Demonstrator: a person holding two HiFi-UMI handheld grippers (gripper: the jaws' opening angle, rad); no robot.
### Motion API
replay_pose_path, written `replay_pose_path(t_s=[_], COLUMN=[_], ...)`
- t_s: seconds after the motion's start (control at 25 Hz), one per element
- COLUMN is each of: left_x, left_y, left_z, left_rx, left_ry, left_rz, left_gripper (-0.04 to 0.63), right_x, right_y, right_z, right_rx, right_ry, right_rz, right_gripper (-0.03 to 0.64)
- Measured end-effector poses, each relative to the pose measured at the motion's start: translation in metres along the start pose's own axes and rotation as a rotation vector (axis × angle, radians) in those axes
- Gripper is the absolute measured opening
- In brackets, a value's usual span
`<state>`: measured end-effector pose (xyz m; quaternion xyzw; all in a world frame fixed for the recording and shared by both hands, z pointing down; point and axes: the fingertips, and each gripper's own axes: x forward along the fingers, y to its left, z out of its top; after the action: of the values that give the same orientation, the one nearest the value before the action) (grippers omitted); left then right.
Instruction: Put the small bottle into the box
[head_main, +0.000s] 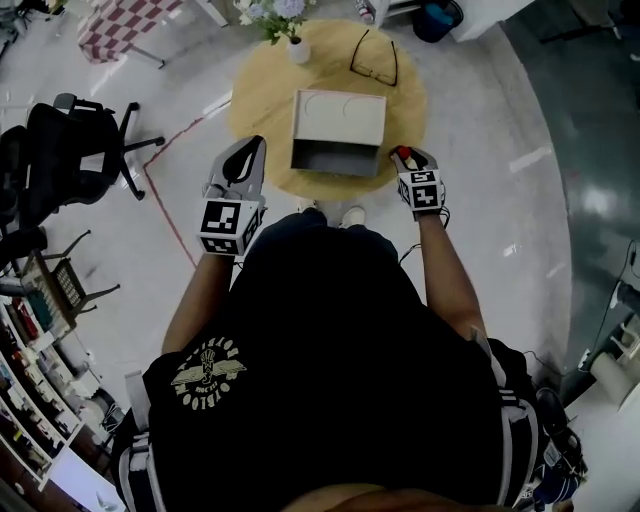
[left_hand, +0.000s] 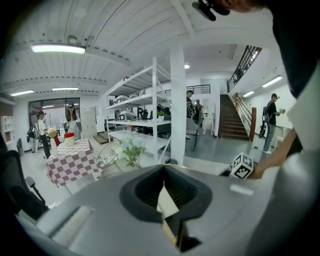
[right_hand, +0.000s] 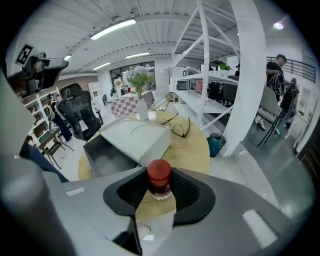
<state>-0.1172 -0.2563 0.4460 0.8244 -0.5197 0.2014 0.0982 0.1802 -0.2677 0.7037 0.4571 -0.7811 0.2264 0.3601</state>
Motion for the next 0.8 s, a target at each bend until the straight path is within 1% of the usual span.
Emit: replay_pose_path(t_s=[0.12,0.2,0.32,0.52,0.64,0.8], left_x=[0.008,0.013,0.018,0.026,0.024,0.015], left_y=[0.002,0.003,0.005,0.009,0.013,0.027], left_z=[0.007,0.013,0.022,0.029,0.026,0.025], left_rx=[0.003,0.01,0.015,0.018,0.015,-0.003], left_ry=[-0.027,-0.038,-0.058,-0.097,-0.099,-0.092], left_rz=[-0.038,-0.062,-0.097,-0.137,-0.155,-0.135], left_gripper=[0.0,0.0,0.0,0.0,0.0,0.0], right_x=[-0.017,-0.033,-0.07,-0.12,-0.126,-0.116], right_y=[-0.003,-0.004,-0.001,0.011,0.035,0.075], right_z=[0.011,0.026,0.059,0.116,0.142,0.161], right_rx=[0.02,0.015,-0.018,-0.009,-0.024,-0.087], right_ry=[-0.011,-0.037,-0.099,-0.169,-0.199,-0.197], right_rz=[-0.017,-0.02,-0.028,-0.025,0.004,0.086], right_gripper=[0.151,0.15,0.15,0.15,0.15,0.15])
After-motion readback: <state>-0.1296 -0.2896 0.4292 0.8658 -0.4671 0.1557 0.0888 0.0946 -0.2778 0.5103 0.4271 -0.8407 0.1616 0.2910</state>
